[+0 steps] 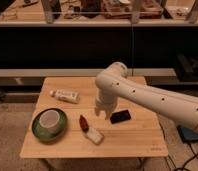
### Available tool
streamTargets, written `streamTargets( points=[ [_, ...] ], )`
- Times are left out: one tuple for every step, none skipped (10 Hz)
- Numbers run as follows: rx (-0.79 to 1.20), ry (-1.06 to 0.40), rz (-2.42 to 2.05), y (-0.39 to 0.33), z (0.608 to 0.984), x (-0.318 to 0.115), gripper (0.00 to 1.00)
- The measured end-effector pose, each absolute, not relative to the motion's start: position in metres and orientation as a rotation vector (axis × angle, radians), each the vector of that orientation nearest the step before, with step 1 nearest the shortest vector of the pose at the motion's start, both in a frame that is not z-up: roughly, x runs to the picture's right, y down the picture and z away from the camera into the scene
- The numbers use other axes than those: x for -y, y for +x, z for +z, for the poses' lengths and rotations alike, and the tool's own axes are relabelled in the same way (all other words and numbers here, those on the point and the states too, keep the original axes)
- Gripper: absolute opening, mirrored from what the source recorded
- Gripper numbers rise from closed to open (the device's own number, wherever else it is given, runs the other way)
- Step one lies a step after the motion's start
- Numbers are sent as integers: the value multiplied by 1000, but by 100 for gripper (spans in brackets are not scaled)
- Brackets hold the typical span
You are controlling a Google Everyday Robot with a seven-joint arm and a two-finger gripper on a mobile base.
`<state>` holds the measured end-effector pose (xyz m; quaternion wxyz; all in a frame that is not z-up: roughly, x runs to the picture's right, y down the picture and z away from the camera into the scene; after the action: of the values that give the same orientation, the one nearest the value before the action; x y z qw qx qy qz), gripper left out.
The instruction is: Move the arm in a circular motion
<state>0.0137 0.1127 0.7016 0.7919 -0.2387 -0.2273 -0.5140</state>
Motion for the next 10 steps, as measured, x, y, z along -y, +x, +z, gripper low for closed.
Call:
streamTargets(
  points=[
    [491, -517, -1125, -3, 703, -111, 41],
    [493, -518, -1137, -21, 707, -112, 41],
    [487, -523, -1132, -28, 712, -114, 41],
    [486, -527, -1099, -32, 716, -119, 41],
    [485, -529, -1091, -32, 714, -120, 41],
    [488, -523, -1107, -30, 714, -117, 41],
    [485, -515, -1120, -19, 715, -109, 41],
    [473, -526, -1104, -3, 719, -96, 41],
    [455, -525, -1090, 7, 727, -84, 41],
    [444, -535, -1092, 15, 736, -75, 41]
  ],
)
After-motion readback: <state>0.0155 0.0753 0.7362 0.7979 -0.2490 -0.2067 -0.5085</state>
